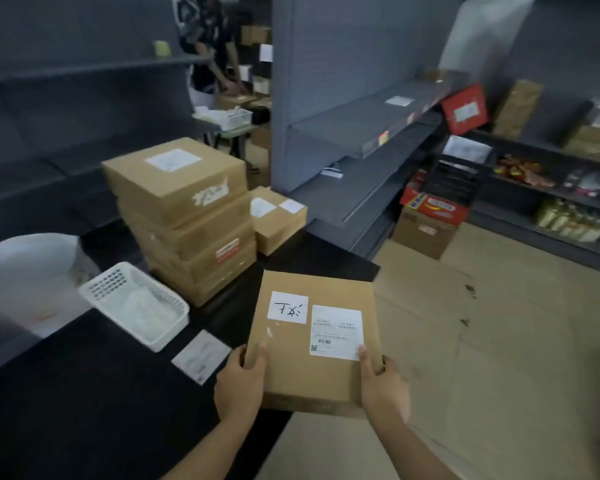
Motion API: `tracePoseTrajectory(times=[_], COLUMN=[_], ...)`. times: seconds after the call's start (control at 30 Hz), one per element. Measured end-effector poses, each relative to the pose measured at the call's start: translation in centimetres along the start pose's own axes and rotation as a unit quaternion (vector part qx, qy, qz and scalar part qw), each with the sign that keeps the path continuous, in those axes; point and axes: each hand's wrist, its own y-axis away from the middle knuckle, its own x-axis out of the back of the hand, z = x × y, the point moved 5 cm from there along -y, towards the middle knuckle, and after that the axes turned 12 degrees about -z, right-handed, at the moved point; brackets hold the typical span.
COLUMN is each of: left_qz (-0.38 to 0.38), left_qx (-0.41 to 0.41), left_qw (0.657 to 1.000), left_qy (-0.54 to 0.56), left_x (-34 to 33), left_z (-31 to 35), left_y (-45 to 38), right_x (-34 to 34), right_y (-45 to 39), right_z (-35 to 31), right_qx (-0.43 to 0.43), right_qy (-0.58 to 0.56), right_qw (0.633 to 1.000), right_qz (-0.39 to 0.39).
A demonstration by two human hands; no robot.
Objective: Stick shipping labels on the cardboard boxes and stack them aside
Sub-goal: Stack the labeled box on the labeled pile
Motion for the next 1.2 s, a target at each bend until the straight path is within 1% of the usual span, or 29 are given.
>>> tracePoseTrajectory(times=[0.13, 0.27, 0.37, 0.53, 0.67, 0.8, 0.87, 1.0, 1.2], left_qz=[-0.051, -0.098, -0.118, -0.115, -0.096, -0.066, -0.038, 0.002, 0.076], left_qx=[-0.023, -0.061, -0.081, -0.085, -0.060, -0.034, -0.017, 0.003, 0.051], left_qw=[0.998, 0.992, 0.989, 0.988, 0.992, 0.996, 0.999, 1.000, 0.995], left_qy=[-0.034, -0.045, -0.048, -0.052, -0.050, -0.042, -0.033, -0.016, 0.039], left_x=[-8.5, -15.3, -18.6, -21.1, -22.1, -22.0, -21.6, -20.2, -17.3], left_z=[5.3, 9.5, 11.5, 13.8, 15.4, 17.5, 18.3, 19.7, 20.3], left_y=[0.4, 0.7, 0.3, -2.5, -6.9, -12.3, -15.0, -19.1, -23.8], right_x=[7.8, 13.5, 15.8, 16.8, 16.1, 14.7, 14.2, 12.9, 9.2], right_y=[-2.2, -4.9, -6.9, -11.2, -16.8, -23.0, -25.9, -31.1, -37.5], right_z=[4.2, 7.5, 8.7, 8.2, 5.7, 1.2, -1.7, -7.1, -14.9], right_qx=[-0.045, -0.081, -0.092, -0.089, -0.081, -0.061, -0.047, 0.009, 0.082], right_qy=[-0.024, -0.029, -0.053, -0.065, -0.056, -0.044, -0.027, -0.005, 0.038], right_qw=[0.997, 0.992, 0.988, 0.989, 0.992, 0.996, 0.998, 1.000, 0.992], right_qz=[0.061, 0.096, 0.111, 0.103, 0.077, 0.050, 0.034, 0.006, -0.086])
